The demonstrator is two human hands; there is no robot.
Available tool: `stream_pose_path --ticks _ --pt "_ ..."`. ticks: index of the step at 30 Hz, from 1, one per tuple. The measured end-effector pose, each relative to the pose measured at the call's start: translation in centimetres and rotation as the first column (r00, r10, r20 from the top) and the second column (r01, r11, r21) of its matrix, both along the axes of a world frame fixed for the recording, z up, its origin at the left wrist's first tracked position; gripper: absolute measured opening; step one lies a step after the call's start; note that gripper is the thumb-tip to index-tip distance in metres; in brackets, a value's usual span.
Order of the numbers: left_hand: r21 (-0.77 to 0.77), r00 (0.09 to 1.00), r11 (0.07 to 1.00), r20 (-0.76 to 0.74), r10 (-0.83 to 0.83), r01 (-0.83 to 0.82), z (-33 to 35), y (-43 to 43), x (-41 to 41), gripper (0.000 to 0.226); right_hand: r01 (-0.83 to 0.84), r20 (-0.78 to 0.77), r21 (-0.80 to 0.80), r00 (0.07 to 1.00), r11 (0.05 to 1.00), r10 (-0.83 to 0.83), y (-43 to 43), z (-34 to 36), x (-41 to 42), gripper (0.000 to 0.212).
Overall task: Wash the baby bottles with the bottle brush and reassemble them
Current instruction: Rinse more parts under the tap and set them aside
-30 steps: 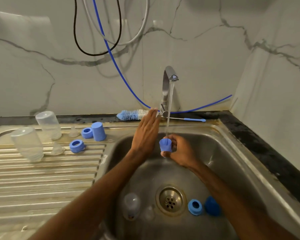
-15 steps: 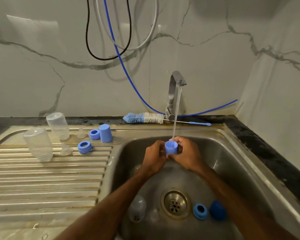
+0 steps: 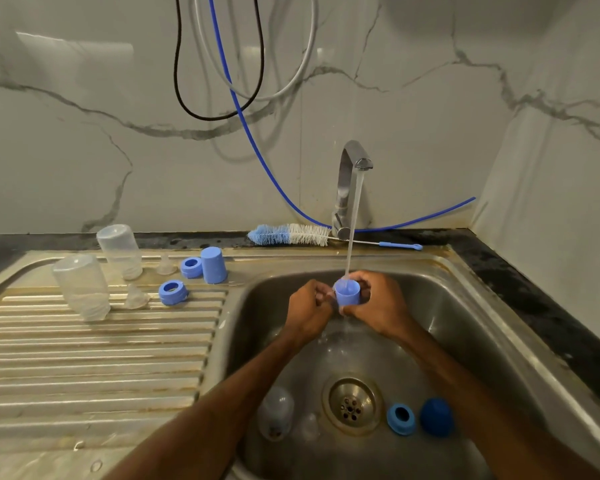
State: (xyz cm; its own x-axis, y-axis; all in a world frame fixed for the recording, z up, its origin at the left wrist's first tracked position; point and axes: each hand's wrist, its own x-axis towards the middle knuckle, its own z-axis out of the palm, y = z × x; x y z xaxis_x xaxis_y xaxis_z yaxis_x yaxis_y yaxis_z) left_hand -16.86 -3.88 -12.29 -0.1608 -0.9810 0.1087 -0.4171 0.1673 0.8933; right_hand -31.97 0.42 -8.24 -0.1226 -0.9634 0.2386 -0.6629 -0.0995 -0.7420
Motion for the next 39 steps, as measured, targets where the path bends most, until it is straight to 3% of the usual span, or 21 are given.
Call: stream_pose_path --ticks 3,9,15,17,18,20,21,24,27,30,35,39 --pt "0.117 1.0 0.993 -0.025 -0.007 0.009 -0.3 -0.6 -0.1 0.011 -0.003 -0.006 -0.019 1.0 1.0 0.003 -0.2 -0.1 -0.1 0.067" --pt "0.318 0.952 0.924 -0.282 -0.12 0.211 -0.2 -0.3 -0.6 0.028 0.043 -0.01 0.005 0.999 0.999 -0.043 0.1 0.4 0.1 0.068" --pt "0.359 0.892 0.893 -0.444 -0.092 0.271 0.5 -0.1 -0.7 0.032 0.038 -0.035 0.005 0.999 0.999 -0.038 0.0 0.2 0.1 0.063" --pt "0.317 0.881 0.907 -0.46 -0.11 0.278 0.6 0.0 -0.8 0.031 0.033 0.108 0.061 0.993 0.998 -0.039 -0.5 0.1 -0.5 0.059" --pt "0.275 0.875 0.923 -0.469 -0.117 0.271 0.5 0.0 -0.7 0.032 0.026 0.289 0.106 0.956 0.994 -0.056 -0.7 0.0 -0.6 0.053" --pt "0.185 0.877 0.958 -0.467 -0.112 0.221 0.6 0.0 -0.3 0.031 -0.025 0.603 0.2 0.791 0.979 -0.103 -0.7 -0.1 -0.6 0.035" --pt "0.151 0.879 0.967 -0.463 -0.116 0.207 0.6 0.0 -0.1 0.03 -0.051 0.665 0.25 0.735 0.967 -0.133 -0.6 -0.1 -0.6 0.03" --pt "0.073 0.87 0.965 -0.453 -0.192 0.251 0.5 0.3 -0.4 0.029 -0.132 0.705 0.412 0.673 0.901 -0.224 -0.2 -0.2 -0.4 0.044" --pt "0.034 0.871 0.958 -0.426 -0.244 0.285 0.5 0.8 -0.9 0.038 -0.109 0.561 0.521 0.791 0.846 -0.243 0.0 -0.1 -0.2 0.065" --pt "0.003 0.865 0.952 -0.417 -0.277 0.306 0.4 0.9 -1.1 0.04 -0.222 0.594 0.575 0.775 0.787 -0.216 0.0 -0.4 0.0 0.082" --pt "-0.095 0.91 0.965 -0.319 -0.263 0.246 0.3 1.0 -1.3 0.051 -0.341 0.772 0.513 0.584 0.788 -0.251 0.3 -0.3 0.0 0.06" --pt "-0.269 0.949 0.94 -0.174 -0.264 0.212 0.2 1.1 -1.0 0.051 -0.333 0.819 0.471 0.508 0.817 -0.265 0.7 0.0 0.4 0.041"
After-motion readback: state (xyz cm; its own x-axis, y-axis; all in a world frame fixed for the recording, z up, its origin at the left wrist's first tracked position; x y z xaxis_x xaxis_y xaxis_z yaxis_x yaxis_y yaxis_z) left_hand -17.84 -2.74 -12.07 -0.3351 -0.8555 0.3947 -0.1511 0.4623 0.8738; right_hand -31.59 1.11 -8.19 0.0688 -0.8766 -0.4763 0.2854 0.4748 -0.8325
